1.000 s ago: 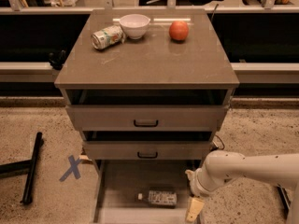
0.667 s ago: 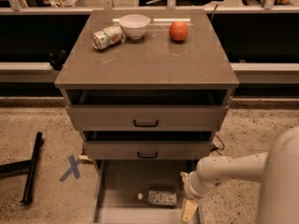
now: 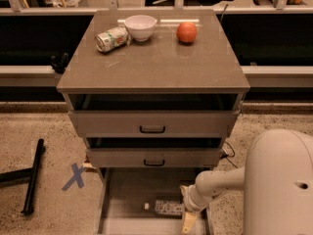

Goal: Pick blue plastic bottle from bottom drawer and place on counter

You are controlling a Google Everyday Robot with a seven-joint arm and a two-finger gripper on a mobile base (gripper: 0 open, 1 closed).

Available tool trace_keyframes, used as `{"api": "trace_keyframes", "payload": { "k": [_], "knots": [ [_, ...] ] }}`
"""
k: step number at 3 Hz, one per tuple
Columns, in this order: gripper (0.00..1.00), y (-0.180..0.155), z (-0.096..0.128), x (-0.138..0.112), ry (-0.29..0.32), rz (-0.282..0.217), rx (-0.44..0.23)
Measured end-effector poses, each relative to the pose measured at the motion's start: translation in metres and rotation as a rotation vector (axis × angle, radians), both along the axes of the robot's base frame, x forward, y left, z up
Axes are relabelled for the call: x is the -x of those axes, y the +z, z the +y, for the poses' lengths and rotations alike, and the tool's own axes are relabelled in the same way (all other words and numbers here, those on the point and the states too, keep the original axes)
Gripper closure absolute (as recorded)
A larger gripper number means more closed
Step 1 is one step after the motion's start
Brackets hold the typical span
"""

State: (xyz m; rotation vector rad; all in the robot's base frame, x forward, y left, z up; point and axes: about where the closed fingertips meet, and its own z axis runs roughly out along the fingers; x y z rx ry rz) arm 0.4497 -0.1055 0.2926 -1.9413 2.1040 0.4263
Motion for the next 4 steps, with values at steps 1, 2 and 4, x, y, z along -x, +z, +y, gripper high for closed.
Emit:
{"api": "trace_keyframes", "payload": {
  "k": [1,2,4],
  "knots": [
    [0.0,-0.039,0.013,-0.021,-0.032,0.011,-0.151],
    [0.0,-0.052,0.025,-0.039,-0.039,-0.007,-0.234],
    [0.0,-0.08,0.046,-0.046,-0.004,-0.04,-0.235]
  ]
}}
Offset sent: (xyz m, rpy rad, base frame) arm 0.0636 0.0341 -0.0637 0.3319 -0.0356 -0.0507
